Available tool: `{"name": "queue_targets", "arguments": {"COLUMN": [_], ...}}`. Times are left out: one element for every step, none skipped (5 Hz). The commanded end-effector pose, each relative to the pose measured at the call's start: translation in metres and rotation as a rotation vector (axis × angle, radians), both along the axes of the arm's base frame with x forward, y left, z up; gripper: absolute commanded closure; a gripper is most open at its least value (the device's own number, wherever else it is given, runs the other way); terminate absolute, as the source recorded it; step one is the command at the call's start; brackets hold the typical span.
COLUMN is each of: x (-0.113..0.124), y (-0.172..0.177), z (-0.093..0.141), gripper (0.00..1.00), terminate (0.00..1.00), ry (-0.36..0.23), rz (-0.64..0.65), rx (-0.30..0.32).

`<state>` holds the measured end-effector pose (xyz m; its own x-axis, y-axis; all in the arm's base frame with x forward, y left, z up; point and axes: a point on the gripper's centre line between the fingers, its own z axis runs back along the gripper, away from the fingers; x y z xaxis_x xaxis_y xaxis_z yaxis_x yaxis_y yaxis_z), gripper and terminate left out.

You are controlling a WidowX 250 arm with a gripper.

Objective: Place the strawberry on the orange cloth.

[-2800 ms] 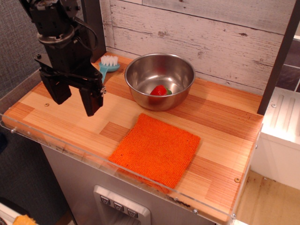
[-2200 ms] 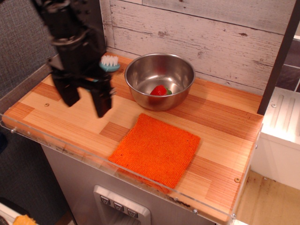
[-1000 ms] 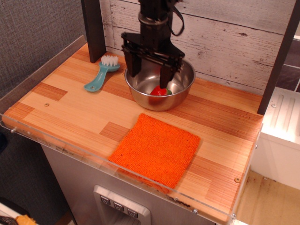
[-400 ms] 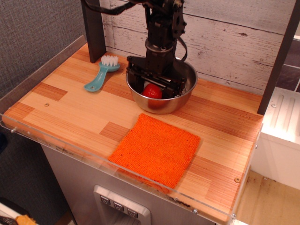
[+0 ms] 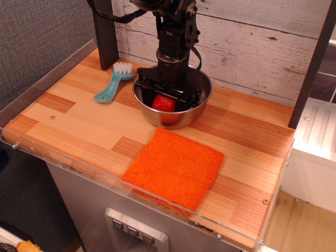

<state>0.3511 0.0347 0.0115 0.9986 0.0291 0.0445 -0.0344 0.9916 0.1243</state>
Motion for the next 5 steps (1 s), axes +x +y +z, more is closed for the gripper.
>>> {"name": "queue_targets", "arguments": {"x": [0.008,0.003,-0.021,-0.055,-0.085], "y": [0.013,0.022,0.021,0.010,-0.009], "z": [0.049,0.080,0.107,0.102,0.083], "gripper": [1.00,1.00,1.00,1.00,1.00], "terminate": [0.00,0.00,0.00,0.00,0.00], "ry": [-0.145,-0.220,-0.285,-0.244,-0.191], "rz": [0.007,0.020,-0.004,-0.051,-0.107], "rx": [-0.051,-0.103,-0.121,-0.159,-0.166]}}
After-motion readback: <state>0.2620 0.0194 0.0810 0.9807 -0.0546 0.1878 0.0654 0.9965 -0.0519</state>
